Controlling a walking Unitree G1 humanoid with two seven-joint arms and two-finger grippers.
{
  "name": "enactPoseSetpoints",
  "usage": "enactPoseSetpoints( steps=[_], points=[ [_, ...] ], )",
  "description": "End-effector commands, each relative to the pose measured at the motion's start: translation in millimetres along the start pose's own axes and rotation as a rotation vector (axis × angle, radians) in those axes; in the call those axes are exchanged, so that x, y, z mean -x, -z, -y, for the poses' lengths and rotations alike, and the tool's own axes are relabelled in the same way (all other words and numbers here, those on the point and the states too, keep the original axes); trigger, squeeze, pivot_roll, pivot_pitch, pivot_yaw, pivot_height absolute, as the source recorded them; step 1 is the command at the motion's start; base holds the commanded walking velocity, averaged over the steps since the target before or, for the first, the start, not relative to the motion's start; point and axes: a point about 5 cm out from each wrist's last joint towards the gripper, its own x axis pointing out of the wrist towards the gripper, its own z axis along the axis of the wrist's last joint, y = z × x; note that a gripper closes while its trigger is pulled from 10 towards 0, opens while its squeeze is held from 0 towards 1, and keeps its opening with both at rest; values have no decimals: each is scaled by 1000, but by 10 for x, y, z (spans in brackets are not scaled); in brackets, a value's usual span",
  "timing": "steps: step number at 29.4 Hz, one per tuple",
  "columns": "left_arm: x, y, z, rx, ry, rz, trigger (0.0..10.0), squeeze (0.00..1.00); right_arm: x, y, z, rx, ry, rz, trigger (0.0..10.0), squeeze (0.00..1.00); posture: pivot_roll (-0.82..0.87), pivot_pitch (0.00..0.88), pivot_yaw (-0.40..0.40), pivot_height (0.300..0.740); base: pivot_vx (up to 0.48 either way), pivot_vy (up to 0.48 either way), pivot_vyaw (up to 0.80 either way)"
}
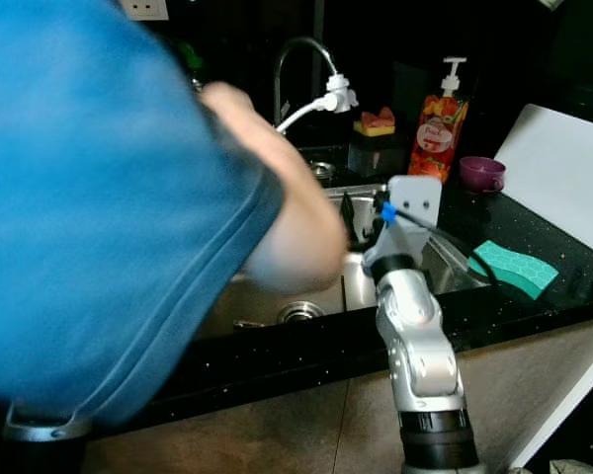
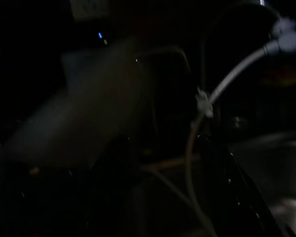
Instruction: Kitchen organization
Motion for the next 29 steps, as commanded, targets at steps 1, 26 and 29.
enactPoseSetpoints(
  steps=[1,26,29],
  points=[
    [-10,14,8,5,16,-14,10000,0,3,-48,2,-11,-6,11,10000,0,77,47,-51,740,0,0,0],
    [24,-102,154,20,98,25,10000,0,11,-80,5,-7,-9,12,10000,0,77,53,-49,740,0,0,0],
    [25,-114,158,21,102,28,10000,0,11,-86,7,-7,-9,12,10000,0,77,58,-49,740,0,0,0]
  ],
)
